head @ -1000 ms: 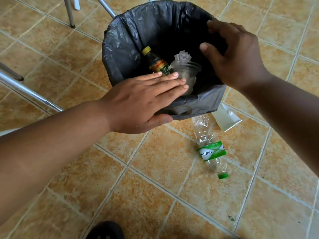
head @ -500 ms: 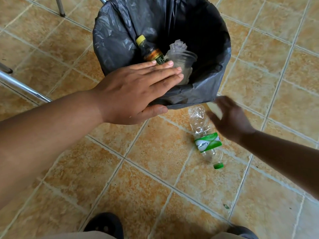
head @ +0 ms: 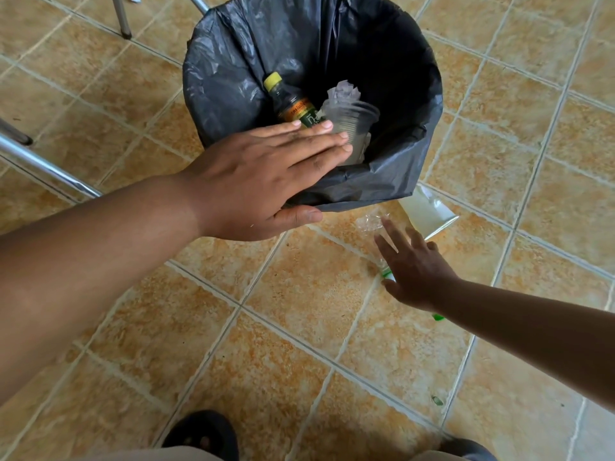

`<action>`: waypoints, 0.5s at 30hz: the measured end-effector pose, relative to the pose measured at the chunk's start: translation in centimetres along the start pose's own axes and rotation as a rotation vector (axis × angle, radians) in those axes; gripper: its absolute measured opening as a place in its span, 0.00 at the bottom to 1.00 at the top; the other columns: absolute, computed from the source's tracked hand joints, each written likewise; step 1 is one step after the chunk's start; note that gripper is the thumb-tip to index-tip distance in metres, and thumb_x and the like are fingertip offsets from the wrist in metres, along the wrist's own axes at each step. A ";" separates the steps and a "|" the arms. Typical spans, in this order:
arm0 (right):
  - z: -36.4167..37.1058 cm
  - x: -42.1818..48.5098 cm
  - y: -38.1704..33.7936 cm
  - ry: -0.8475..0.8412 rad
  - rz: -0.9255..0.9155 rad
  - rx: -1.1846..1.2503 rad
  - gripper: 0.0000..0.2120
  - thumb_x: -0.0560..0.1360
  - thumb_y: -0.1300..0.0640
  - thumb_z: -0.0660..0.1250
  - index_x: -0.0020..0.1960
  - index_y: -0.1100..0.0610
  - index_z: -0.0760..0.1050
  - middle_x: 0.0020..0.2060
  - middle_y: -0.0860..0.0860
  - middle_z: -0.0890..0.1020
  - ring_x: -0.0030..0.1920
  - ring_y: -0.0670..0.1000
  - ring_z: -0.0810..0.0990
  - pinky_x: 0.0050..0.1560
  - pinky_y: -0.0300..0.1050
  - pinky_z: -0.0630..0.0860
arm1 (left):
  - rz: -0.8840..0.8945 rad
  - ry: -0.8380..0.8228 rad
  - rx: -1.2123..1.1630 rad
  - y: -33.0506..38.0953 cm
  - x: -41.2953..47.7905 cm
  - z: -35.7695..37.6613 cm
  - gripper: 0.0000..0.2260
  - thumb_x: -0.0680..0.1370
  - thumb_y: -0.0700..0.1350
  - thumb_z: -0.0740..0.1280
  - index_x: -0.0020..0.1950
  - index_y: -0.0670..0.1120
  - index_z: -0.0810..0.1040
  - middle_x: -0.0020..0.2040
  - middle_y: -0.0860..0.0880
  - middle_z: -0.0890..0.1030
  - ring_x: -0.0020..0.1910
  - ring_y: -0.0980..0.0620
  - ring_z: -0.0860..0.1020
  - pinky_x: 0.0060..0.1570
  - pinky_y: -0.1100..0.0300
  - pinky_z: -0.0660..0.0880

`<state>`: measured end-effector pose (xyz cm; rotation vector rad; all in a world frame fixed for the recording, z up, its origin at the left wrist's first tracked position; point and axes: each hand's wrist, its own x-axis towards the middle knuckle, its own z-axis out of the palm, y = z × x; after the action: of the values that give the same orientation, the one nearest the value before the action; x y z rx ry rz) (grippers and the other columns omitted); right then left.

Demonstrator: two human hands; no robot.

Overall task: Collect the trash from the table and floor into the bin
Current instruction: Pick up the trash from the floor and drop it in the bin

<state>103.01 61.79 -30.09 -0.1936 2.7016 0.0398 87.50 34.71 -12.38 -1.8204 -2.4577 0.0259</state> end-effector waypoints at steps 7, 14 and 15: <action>-5.6 -0.9 0.7 0.356 0.021 0.339 0.39 0.72 0.44 0.70 0.76 0.60 0.62 0.73 0.61 0.68 0.68 0.63 0.71 0.66 0.59 0.73 | -0.005 0.005 -0.008 0.0 -0.1 -0.1 0.33 0.82 0.63 0.48 0.80 0.42 0.52 0.81 0.44 0.56 0.80 0.48 0.52 0.78 0.48 0.55; -13.0 -0.1 5.4 0.675 0.204 0.545 0.37 0.71 0.49 0.69 0.75 0.65 0.65 0.70 0.65 0.72 0.67 0.64 0.75 0.67 0.58 0.73 | 0.001 0.016 -0.006 0.0 0.0 0.1 0.33 0.82 0.63 0.49 0.80 0.42 0.53 0.81 0.44 0.56 0.80 0.48 0.53 0.78 0.49 0.54; -14.4 0.1 6.1 0.725 0.229 0.554 0.37 0.71 0.49 0.69 0.75 0.64 0.66 0.70 0.64 0.72 0.66 0.63 0.75 0.67 0.56 0.73 | 0.002 0.017 -0.007 0.1 0.0 0.1 0.34 0.82 0.63 0.49 0.80 0.42 0.53 0.80 0.44 0.56 0.80 0.48 0.53 0.78 0.49 0.54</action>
<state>96.06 67.00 -17.06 0.3344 3.2807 -0.8516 87.54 34.76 -12.45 -1.8174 -2.4478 0.0021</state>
